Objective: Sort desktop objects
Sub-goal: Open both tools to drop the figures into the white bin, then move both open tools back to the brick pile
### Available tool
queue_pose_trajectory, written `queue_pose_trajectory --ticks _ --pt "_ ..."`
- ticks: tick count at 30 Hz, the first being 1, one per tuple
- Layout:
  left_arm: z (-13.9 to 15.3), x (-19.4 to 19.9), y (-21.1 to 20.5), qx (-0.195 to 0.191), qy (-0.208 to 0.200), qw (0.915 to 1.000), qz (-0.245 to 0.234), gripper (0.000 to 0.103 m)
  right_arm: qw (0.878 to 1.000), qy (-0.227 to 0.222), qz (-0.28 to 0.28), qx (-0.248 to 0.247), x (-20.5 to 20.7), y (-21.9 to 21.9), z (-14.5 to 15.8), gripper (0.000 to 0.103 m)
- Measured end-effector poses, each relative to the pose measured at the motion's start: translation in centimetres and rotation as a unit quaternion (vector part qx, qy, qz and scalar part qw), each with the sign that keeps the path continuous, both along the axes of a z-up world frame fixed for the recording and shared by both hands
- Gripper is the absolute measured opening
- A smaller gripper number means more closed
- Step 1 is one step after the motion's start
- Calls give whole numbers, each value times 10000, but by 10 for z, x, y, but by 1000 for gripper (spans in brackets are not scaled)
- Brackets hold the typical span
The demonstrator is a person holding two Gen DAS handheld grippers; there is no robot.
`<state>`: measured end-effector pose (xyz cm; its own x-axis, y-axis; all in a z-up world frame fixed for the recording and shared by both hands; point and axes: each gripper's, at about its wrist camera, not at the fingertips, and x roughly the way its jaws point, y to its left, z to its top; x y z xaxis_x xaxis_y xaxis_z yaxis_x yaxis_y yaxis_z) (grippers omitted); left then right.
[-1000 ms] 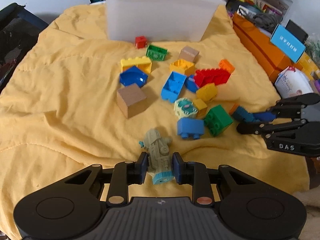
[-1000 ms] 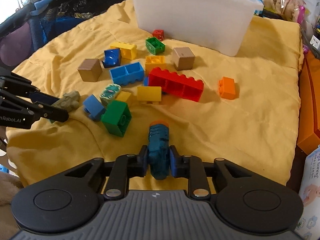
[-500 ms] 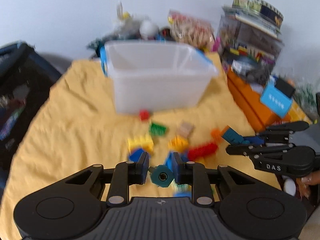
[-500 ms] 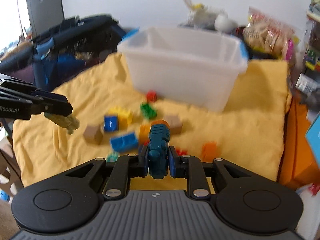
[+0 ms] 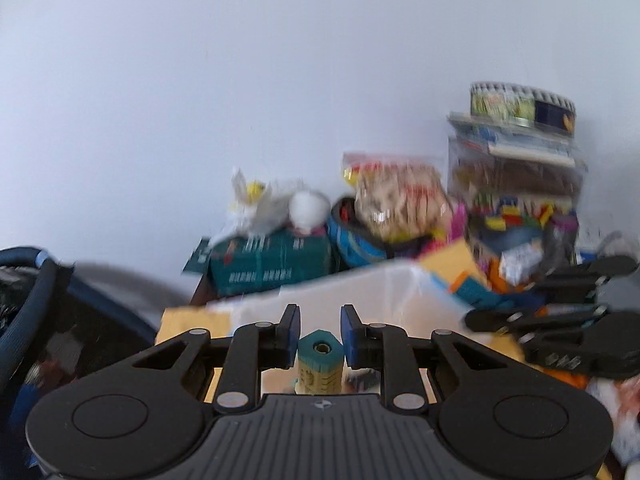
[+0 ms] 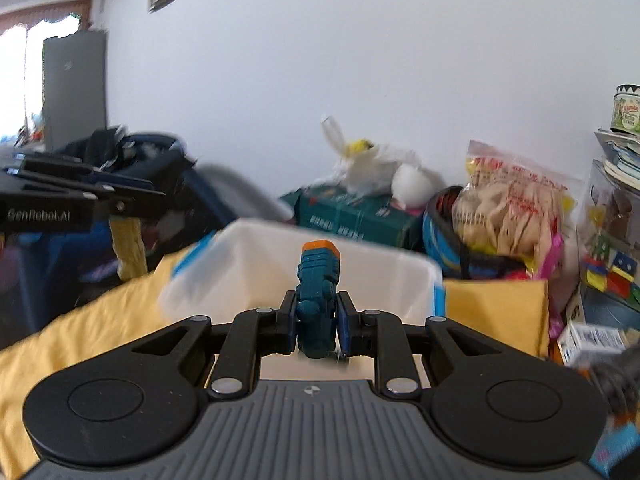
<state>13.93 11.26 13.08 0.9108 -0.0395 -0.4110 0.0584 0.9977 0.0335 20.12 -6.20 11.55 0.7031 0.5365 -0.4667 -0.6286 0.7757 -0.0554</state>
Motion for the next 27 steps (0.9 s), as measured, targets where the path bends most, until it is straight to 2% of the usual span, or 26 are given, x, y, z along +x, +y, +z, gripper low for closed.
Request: queue_pose_trajectory --ticks 3,6,8,11,15,17,21,23,27 --pt "-2 35 -3 -97 0 9999 -45 25 9994 163 -292 117 31 18 -3 22" --pt "-18 63 -5 -147 262 9995 6 25 9982 362 -464 113 49 33 -14 22" --pt "-37 78 -8 -140 573 9982 56 25 9976 482 -507 -7 55 40 -25 22" --pt "-64 90 -9 -109 1035 9944 158 26 9940 906 -585 -171 63 43 -44 27" --pt "-72 83 -1 -432 1242 9912 164 34 9943 888 -578 -97 51 34 -46 33" --pt "-68 78 1 -342 1187 9921 217 45 9953 799 -541 -60 44 28 -42 37" --pt "-53 64 10 -403 1064 9930 313 52 9961 686 -543 97 36 15 -30 40" --pt "-46 55 15 -501 1017 9930 324 63 9964 671 -466 238 29 5 -23 41" --pt "-39 23 21 -526 888 9937 428 66 9970 550 -360 413 6 -14 -17 50"
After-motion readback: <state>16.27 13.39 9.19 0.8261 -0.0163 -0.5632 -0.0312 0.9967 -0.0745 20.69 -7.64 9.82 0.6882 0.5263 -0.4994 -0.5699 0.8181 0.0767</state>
